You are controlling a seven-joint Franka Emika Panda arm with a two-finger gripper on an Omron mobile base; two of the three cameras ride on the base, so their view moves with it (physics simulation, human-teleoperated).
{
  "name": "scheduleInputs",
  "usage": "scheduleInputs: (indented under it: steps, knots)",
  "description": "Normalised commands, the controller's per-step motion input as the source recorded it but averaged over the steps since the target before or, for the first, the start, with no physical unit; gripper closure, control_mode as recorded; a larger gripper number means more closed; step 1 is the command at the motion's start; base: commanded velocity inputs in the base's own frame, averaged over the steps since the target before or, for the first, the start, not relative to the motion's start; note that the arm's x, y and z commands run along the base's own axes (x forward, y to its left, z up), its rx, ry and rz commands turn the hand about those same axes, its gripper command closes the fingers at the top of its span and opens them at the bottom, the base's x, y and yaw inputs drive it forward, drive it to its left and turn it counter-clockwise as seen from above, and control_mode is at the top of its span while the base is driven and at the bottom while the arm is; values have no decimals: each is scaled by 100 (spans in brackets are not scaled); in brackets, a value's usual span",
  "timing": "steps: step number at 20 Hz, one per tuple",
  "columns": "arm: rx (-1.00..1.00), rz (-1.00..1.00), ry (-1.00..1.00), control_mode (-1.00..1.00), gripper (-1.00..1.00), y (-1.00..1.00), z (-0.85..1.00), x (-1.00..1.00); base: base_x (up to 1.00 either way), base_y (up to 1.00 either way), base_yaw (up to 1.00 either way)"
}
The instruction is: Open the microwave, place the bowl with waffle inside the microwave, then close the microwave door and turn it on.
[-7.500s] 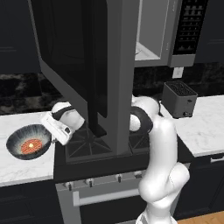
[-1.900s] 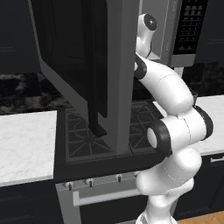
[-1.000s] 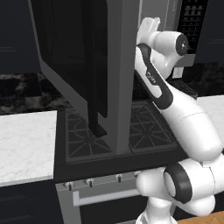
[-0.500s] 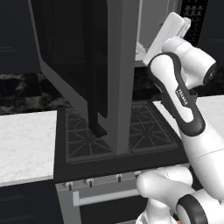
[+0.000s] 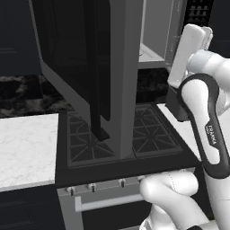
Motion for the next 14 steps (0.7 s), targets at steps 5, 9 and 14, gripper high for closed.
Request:
scheduleInputs:
  steps: [5,9,14]
  knots:
    - [-57,5,35,-100,-100,0,-1,-100,0,0,0]
    - [-62,10,28,-100,-100,3,-83,-100,0,0,0]
    - [-52,26,15,-100,-100,13,-86,-100,0,0,0]
